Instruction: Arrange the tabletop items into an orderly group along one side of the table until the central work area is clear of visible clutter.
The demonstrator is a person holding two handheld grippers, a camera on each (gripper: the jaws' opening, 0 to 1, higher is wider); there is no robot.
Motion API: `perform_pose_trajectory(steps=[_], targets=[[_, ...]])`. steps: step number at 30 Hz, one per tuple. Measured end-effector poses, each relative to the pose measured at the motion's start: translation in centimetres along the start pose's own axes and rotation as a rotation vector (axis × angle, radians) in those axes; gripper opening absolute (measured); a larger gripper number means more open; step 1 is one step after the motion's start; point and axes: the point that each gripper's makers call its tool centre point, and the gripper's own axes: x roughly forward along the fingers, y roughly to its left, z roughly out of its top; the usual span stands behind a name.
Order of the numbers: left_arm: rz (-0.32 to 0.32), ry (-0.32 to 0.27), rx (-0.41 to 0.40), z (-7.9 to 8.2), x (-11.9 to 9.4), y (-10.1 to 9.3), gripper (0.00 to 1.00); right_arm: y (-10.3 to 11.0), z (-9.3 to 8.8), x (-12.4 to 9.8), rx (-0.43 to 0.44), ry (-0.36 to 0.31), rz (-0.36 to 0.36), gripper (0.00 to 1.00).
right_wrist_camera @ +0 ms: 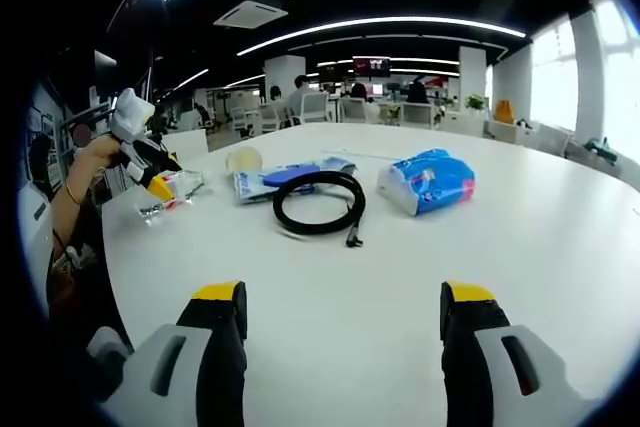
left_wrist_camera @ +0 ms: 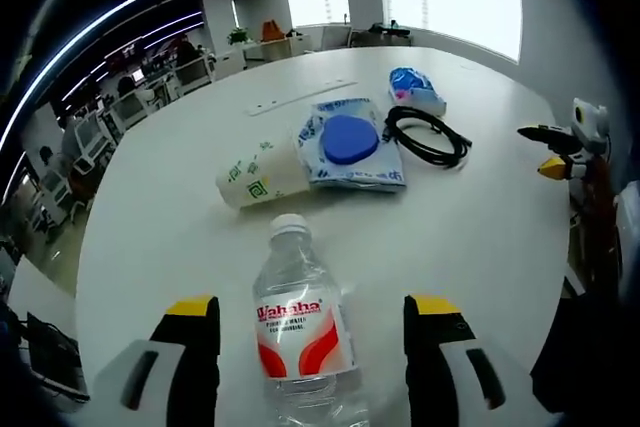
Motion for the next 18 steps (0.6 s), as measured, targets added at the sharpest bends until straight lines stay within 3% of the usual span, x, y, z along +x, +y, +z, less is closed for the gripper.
perform_pose_trajectory(steps=[7, 18], targets=[[-0.020, 0.053, 0.026, -0.3, 0.8, -0.2, 0.72, 0.4, -0.6, 0.2, -0.036, 0.036, 0.011, 0.75], [-0.023, 0.082, 0.047, -0.3, 1.2, 0.0, 0.71, 0.2, -0.4, 0.3, -0.014, 0.027, 0.017, 0.74]])
